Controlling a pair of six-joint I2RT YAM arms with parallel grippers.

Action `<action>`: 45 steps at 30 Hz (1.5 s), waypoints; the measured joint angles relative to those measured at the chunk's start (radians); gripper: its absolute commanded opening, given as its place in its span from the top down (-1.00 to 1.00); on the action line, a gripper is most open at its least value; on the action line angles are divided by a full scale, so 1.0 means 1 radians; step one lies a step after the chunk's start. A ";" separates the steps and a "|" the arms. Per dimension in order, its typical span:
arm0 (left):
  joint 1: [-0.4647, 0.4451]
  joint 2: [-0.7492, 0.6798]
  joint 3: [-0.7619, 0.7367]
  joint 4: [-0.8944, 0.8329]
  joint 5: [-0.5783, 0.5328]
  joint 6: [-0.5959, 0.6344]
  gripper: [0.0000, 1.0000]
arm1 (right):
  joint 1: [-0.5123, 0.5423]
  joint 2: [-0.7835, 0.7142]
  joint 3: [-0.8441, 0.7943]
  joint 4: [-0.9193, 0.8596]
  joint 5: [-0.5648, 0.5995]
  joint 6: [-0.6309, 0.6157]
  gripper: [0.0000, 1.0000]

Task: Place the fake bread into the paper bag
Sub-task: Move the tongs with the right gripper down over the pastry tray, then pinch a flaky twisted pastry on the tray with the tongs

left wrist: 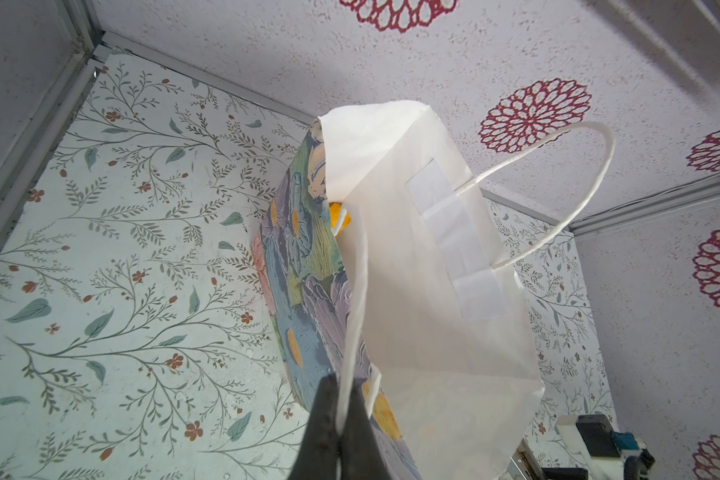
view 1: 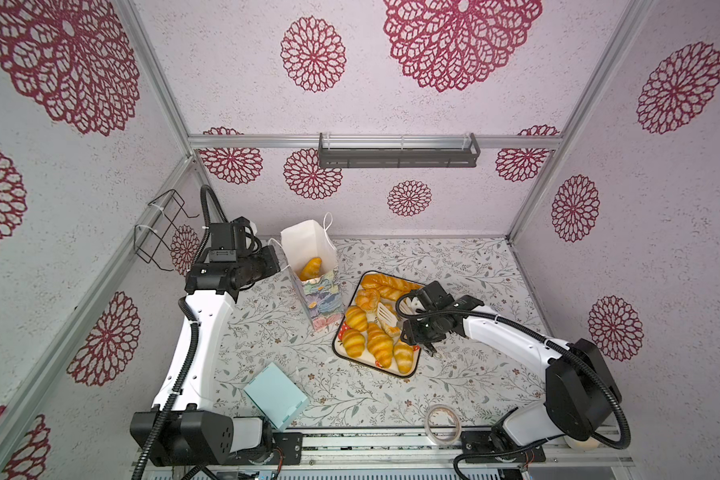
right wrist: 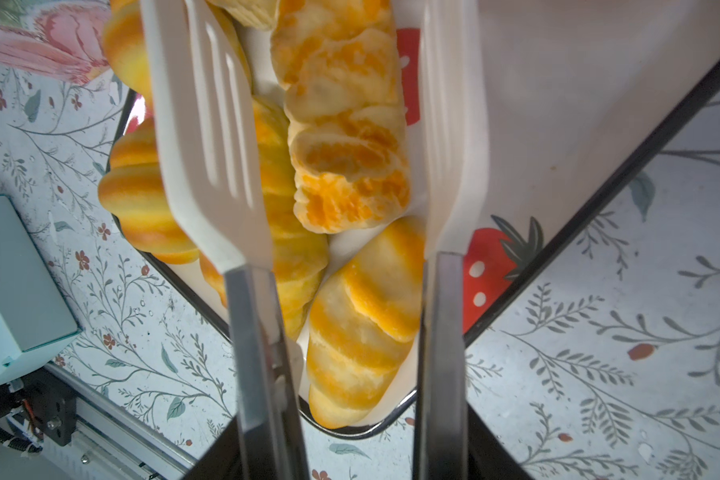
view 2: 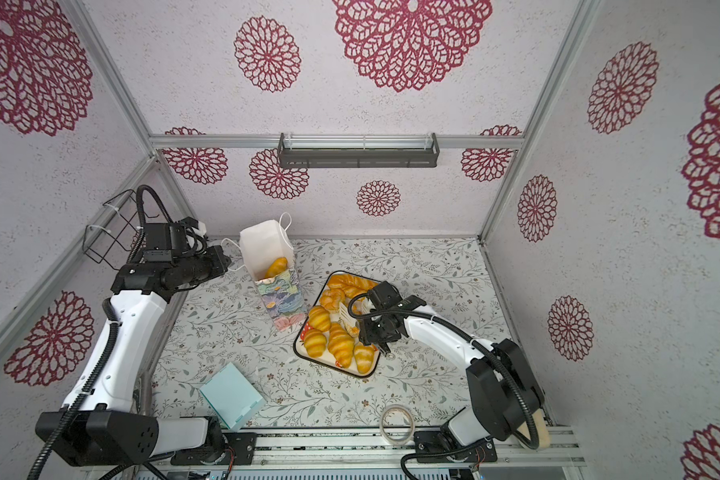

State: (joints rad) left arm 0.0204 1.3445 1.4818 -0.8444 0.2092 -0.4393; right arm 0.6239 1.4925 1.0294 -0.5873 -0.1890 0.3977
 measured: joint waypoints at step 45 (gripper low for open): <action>0.007 -0.003 -0.006 0.017 0.005 0.000 1.00 | 0.053 0.079 -0.004 -0.002 0.068 0.014 0.12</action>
State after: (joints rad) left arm 0.0273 1.3418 1.4761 -0.8276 0.2138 -0.4393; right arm 0.6773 1.5711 1.0256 -0.5892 -0.1211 0.4114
